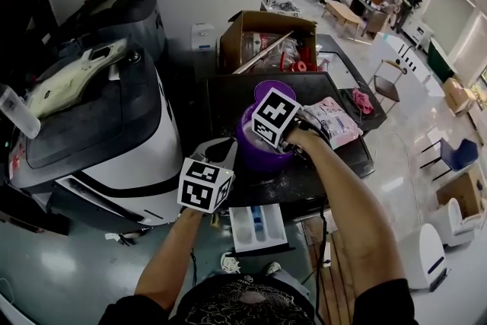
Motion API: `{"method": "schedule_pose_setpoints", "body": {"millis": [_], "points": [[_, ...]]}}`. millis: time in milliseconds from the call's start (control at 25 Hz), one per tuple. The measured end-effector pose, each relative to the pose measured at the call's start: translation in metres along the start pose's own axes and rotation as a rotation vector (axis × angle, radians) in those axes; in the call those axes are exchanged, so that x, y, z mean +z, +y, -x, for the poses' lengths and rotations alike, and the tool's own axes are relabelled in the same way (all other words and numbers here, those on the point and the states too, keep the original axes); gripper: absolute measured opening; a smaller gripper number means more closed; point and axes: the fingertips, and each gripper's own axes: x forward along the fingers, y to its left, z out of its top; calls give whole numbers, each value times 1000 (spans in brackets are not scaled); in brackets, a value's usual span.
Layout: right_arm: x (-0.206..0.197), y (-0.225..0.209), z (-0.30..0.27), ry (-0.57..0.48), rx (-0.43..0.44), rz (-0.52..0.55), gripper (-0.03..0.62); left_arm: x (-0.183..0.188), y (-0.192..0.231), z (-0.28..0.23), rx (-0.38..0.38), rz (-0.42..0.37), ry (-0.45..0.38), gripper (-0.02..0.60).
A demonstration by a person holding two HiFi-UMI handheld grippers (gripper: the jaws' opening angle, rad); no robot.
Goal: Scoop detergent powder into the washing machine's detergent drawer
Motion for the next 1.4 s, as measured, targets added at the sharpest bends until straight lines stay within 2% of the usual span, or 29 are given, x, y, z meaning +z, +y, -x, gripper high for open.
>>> {"method": "schedule_pose_setpoints", "body": {"millis": [600,1000,1240,1400], "points": [[4,11,1,-25,88,-134,40,-7,4,4,-9,9,7,0],[8,12,3,-45,108,-158,38,-9,2,0,-23,8,10,0],[11,10,6,-48,84,-138,37,-9,2,0,-23,9,10,0],[13,10,8,-67,109,-176,37,-9,3,1,-21,11,8,0]]}}
